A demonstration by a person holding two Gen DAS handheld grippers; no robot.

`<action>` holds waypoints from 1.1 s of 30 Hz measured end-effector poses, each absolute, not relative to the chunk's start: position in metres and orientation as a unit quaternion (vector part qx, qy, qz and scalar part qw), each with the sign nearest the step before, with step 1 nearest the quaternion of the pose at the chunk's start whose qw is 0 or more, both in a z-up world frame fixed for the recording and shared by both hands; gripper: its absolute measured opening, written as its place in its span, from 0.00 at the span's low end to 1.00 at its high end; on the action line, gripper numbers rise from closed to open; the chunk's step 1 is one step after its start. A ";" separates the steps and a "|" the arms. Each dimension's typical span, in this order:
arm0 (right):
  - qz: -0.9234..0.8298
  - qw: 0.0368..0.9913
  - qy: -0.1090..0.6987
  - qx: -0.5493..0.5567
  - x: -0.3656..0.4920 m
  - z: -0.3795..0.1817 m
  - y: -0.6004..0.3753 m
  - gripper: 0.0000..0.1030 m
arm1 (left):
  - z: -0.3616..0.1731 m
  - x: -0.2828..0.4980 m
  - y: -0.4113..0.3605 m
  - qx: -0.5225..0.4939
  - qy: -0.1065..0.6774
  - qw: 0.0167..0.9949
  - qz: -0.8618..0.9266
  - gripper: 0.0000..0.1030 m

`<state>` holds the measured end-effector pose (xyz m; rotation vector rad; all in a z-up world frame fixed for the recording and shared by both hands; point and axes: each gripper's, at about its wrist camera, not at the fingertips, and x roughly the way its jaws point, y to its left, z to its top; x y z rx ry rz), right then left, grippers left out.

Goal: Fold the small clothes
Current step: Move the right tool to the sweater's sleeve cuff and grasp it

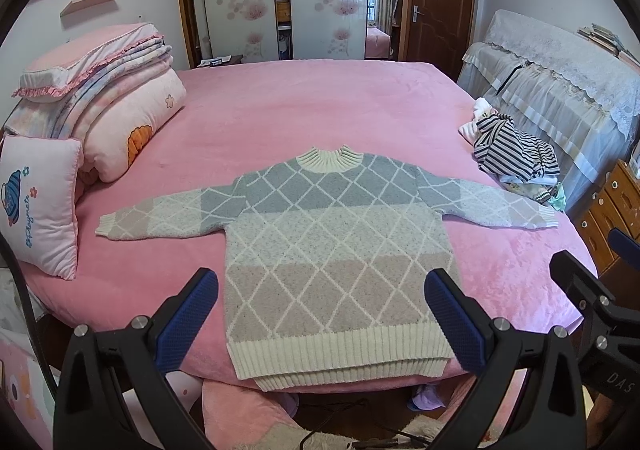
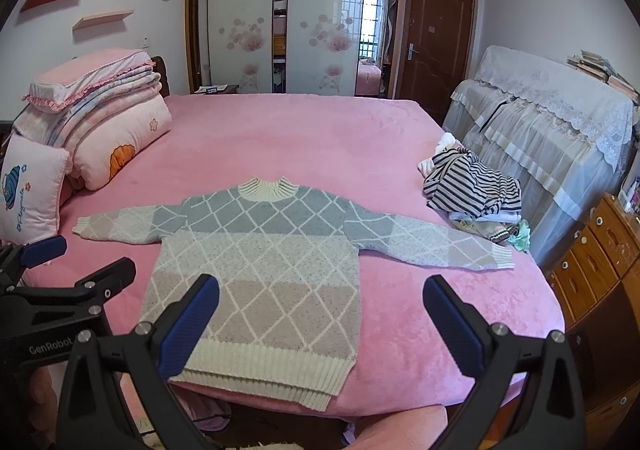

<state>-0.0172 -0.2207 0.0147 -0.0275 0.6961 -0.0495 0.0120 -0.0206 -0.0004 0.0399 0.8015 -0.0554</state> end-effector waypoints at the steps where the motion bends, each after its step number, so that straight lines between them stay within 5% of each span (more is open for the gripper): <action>1: -0.028 0.940 0.340 -0.013 -0.016 0.015 -0.224 0.99 | 0.001 0.015 -0.024 0.020 0.386 0.922 -0.027 0.99; 15: -0.084 0.953 0.290 -0.038 0.002 0.028 -0.292 0.99 | 0.037 0.049 -0.089 0.055 0.312 0.944 -0.092 0.99; 20: -0.108 0.952 0.281 -0.047 0.013 0.026 -0.326 0.88 | 0.036 0.071 -0.118 0.062 0.295 0.948 -0.101 0.99; 33: -0.153 0.932 0.327 -0.005 0.063 -0.030 -0.438 0.86 | -0.067 0.164 -0.212 0.096 0.350 0.928 -0.088 0.99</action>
